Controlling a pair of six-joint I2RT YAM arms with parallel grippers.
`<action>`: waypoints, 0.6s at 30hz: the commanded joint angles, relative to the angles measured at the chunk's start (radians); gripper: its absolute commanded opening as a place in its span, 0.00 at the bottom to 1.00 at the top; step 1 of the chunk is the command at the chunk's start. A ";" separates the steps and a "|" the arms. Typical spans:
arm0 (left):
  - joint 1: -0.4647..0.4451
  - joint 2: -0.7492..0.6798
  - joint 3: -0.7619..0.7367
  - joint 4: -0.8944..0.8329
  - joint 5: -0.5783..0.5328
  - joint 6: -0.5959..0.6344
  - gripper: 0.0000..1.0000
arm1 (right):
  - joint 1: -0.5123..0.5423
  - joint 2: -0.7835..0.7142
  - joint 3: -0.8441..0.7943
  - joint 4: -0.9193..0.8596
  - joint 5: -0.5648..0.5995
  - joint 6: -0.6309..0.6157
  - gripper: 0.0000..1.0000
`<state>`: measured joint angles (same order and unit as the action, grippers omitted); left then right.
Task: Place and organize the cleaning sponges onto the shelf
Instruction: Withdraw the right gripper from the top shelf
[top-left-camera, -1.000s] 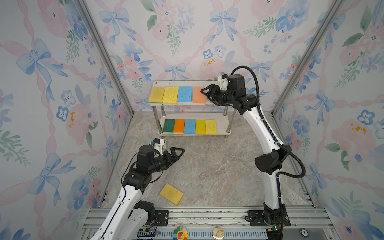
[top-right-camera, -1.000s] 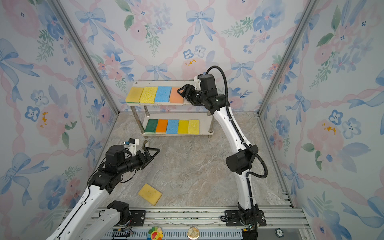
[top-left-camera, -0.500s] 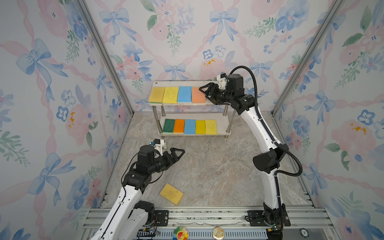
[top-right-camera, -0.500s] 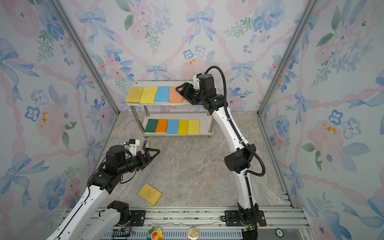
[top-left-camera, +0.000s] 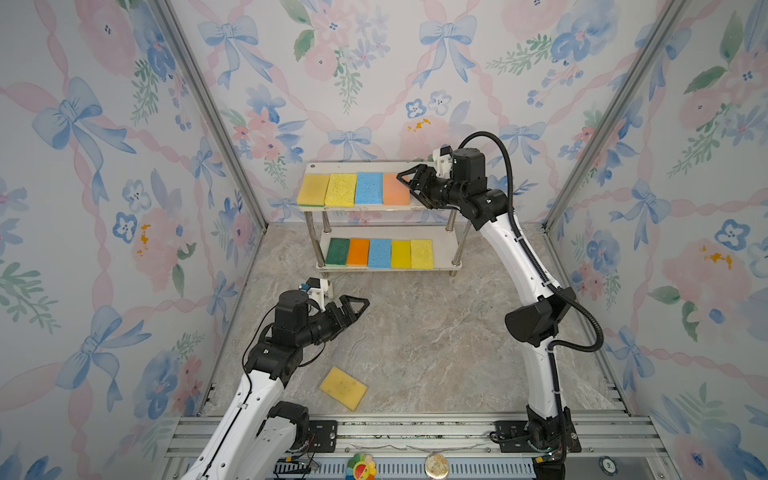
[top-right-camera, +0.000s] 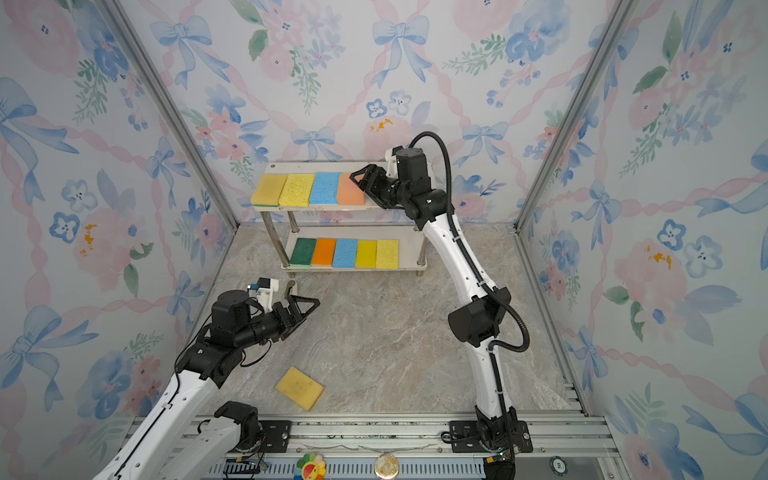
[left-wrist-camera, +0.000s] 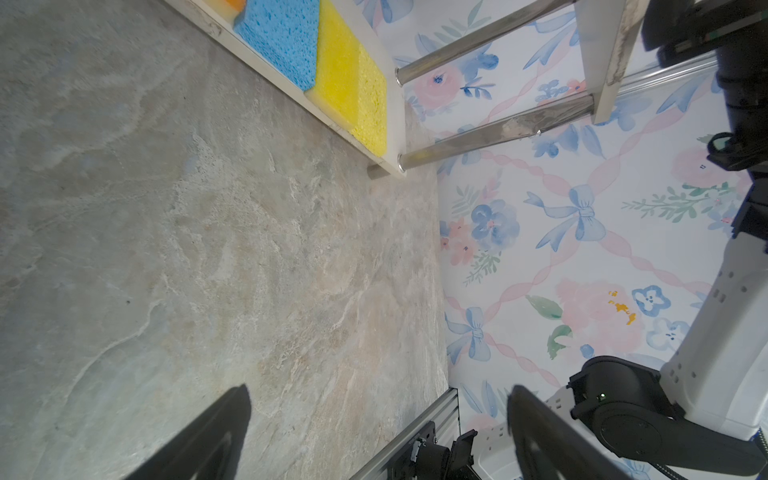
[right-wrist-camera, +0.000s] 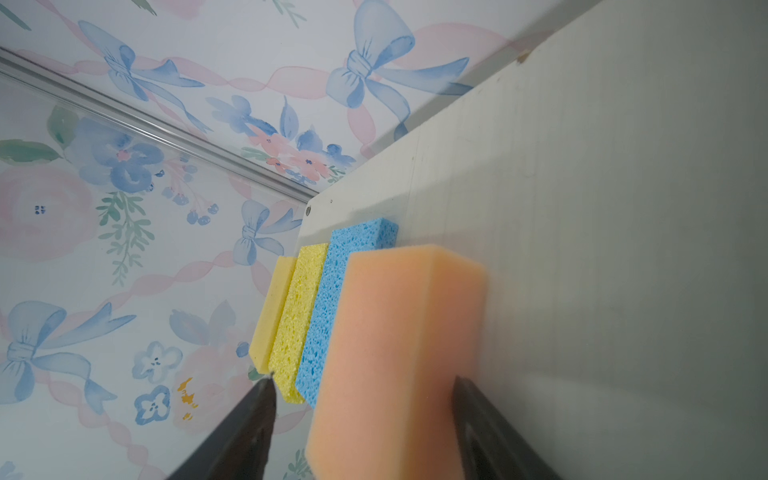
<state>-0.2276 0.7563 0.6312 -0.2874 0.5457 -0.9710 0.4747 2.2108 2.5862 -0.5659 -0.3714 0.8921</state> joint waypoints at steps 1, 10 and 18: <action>0.009 -0.004 0.019 -0.013 -0.006 0.020 0.98 | -0.006 -0.067 -0.037 -0.061 0.065 -0.068 0.70; 0.016 -0.036 0.031 -0.080 -0.009 0.018 0.98 | -0.015 -0.504 -0.447 -0.103 0.106 -0.298 0.75; 0.016 -0.196 -0.027 -0.343 -0.075 -0.028 0.98 | 0.032 -0.873 -1.058 -0.136 -0.017 -0.287 0.81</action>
<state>-0.2192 0.6277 0.6300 -0.4866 0.5064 -0.9771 0.4793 1.3479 1.7020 -0.6579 -0.3340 0.6132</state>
